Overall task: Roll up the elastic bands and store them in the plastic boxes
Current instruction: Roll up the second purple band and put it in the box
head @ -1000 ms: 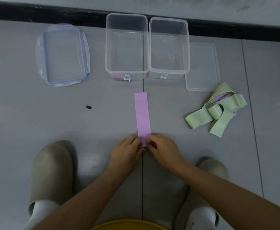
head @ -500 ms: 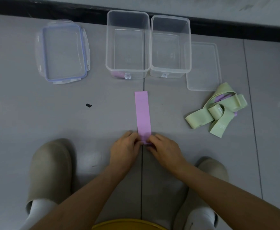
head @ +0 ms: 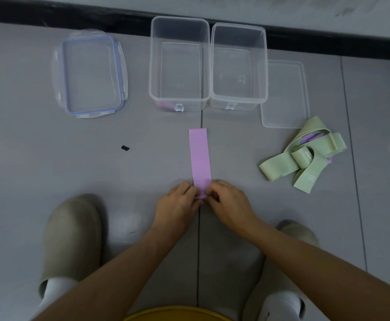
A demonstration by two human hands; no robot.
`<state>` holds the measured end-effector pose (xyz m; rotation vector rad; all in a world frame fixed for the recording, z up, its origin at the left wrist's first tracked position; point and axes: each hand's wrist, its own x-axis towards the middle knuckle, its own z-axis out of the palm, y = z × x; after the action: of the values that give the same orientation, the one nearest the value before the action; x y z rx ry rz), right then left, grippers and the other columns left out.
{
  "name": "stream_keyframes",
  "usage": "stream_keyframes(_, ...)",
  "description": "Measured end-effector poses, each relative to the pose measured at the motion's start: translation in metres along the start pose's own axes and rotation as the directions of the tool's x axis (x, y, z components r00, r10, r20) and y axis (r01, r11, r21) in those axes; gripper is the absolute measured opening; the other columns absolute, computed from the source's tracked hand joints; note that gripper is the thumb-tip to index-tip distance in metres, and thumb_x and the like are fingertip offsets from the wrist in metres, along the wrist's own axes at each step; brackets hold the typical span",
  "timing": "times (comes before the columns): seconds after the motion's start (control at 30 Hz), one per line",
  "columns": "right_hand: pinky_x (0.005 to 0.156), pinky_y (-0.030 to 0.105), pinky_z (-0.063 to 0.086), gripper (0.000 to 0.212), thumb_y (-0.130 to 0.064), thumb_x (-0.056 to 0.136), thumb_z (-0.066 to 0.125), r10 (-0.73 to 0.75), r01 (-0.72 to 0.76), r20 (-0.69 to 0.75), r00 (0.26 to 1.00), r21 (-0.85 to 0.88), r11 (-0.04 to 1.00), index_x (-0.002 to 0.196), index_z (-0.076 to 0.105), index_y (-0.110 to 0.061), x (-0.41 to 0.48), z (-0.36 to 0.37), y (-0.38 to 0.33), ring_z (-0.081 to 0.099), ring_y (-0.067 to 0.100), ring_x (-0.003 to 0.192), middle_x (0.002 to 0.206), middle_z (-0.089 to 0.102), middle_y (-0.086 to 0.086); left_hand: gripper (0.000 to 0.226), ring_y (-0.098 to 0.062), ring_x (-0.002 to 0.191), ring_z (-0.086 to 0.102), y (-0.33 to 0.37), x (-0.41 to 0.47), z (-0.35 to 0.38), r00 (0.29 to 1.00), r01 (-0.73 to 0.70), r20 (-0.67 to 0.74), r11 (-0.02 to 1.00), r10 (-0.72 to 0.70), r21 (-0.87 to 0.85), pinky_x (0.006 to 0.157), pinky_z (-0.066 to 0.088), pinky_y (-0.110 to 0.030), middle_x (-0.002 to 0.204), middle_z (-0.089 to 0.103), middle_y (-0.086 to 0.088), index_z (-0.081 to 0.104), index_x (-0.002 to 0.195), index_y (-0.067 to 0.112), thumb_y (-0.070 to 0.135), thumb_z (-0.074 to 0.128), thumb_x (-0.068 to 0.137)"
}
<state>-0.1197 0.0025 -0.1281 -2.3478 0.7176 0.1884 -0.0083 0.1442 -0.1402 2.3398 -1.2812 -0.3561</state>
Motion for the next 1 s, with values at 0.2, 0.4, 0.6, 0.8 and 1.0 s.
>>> stream_keyframes(0.2, 0.067, 0.035, 0.047, 0.016, -0.038, 0.089, 0.065, -0.021, 0.021, -0.002, 1.0, 0.001, 1.0, 0.091, 0.052, -0.028, 0.002, -0.002, -0.001, 0.057, 0.017, 0.082, 0.092, 0.057, -0.009, 0.026, -0.024, 0.072, 0.059, -0.004, 0.006, 0.001, 0.999, 0.002, 0.041, 1.0, -0.002, -0.003, 0.054, 0.048, -0.037, 0.087, 0.056, 0.0, 0.06, 0.083, 0.019, 0.043, 0.056, 0.092)
stream_keyframes(0.4, 0.064, 0.037, 0.052, 0.013, -0.036, 0.09, 0.059, -0.158, 0.148, -0.045, 0.986, -0.163, 0.975, 0.095, 0.061, -0.024, 0.0, -0.004, 0.004, 0.062, 0.02, 0.082, 0.094, 0.063, -0.002, 0.027, -0.021, 0.073, 0.059, -0.001, 0.012, -0.003, 0.995, 0.094, 0.047, 0.993, -0.09, -0.078, 0.058, 0.048, -0.035, 0.086, 0.059, 0.004, 0.059, 0.084, 0.024, 0.05, 0.055, 0.089)
stream_keyframes(0.6, 0.061, 0.034, 0.048, 0.013, -0.033, 0.086, 0.067, -0.116, 0.103, -0.061, 0.991, -0.176, 0.979, 0.094, 0.061, -0.025, 0.008, -0.008, 0.005, 0.062, 0.022, 0.079, 0.093, 0.06, -0.003, 0.009, -0.025, 0.073, 0.058, -0.003, 0.026, -0.007, 0.986, 0.149, 0.092, 0.984, -0.14, -0.097, 0.06, 0.049, -0.037, 0.087, 0.057, 0.001, 0.062, 0.081, 0.023, 0.031, 0.058, 0.085)
stream_keyframes(0.8, 0.07, 0.035, 0.049, 0.006, -0.034, 0.089, 0.062, 0.003, -0.004, -0.05, 0.999, -0.027, 1.0, 0.086, 0.058, -0.03, 0.017, -0.012, 0.003, 0.059, 0.016, 0.082, 0.088, 0.062, -0.008, 0.015, -0.027, 0.07, 0.059, -0.005, 0.036, -0.005, 0.994, 0.085, 0.069, 0.994, -0.08, -0.074, 0.059, 0.047, -0.036, 0.086, 0.06, -0.002, 0.062, 0.081, 0.02, 0.032, 0.056, 0.088)
stream_keyframes(1.0, 0.067, 0.033, 0.047, 0.009, -0.03, 0.089, 0.064, 0.042, -0.043, -0.055, 0.998, -0.015, 0.999, 0.083, 0.058, -0.026, 0.018, -0.014, -0.001, 0.059, 0.018, 0.078, 0.083, 0.063, -0.007, 0.015, -0.023, 0.072, 0.06, -0.01, 0.024, -0.005, 0.999, -0.036, -0.016, 0.999, 0.037, 0.02, 0.056, 0.048, -0.035, 0.085, 0.06, 0.001, 0.066, 0.086, 0.022, 0.036, 0.061, 0.09)
